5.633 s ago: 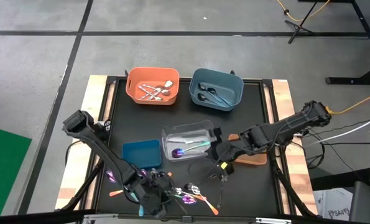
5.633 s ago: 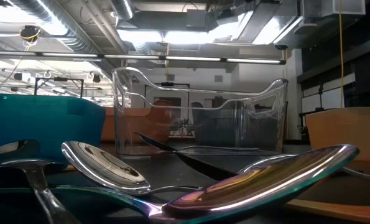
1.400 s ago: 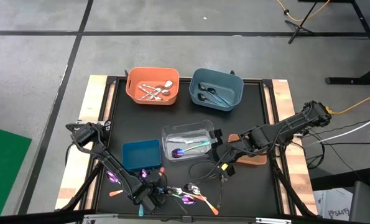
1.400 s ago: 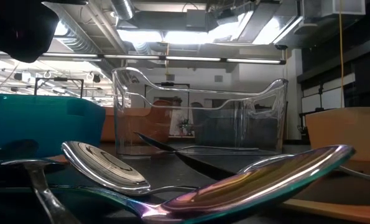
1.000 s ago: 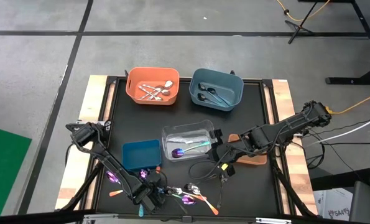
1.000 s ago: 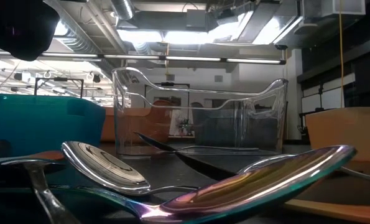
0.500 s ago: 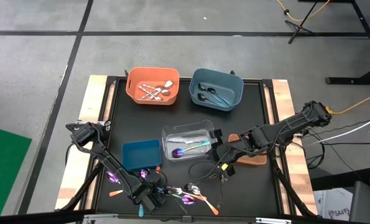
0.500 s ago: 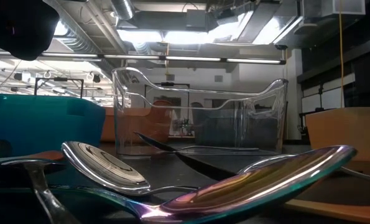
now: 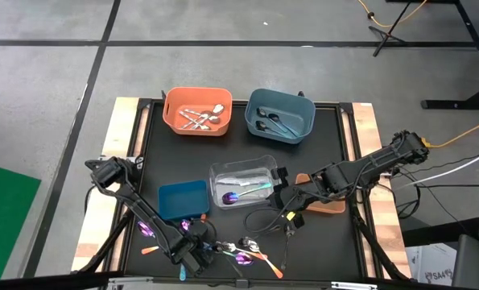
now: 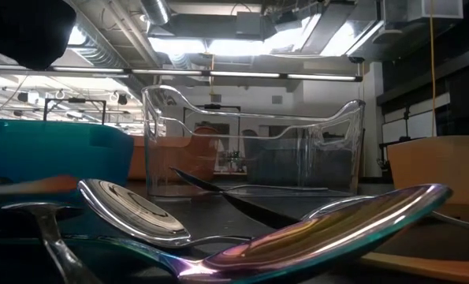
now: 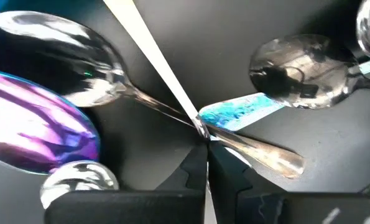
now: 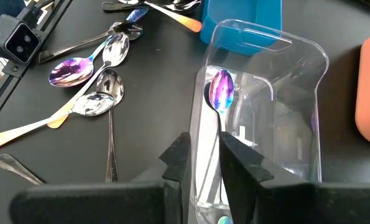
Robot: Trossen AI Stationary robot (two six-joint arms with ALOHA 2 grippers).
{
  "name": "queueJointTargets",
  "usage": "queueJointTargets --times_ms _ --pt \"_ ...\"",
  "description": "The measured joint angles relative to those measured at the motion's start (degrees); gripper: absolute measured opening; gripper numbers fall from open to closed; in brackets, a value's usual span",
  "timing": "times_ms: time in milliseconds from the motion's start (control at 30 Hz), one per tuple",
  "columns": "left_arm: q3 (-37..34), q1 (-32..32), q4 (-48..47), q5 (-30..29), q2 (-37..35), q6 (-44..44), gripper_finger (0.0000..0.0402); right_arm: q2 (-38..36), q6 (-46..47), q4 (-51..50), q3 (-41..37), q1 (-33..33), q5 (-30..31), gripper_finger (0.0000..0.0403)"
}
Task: Sort silverware by color (type)
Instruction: Put the orange spoon into the blue bin
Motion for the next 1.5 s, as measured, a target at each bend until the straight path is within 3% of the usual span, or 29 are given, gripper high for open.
queueJointTargets --times_ms 1500 --pt "0.2 -0.1 4.5 -3.0 -1.6 5.5 0.0 0.0 0.0 0.0 0.0 0.0 0.0 0.0072"
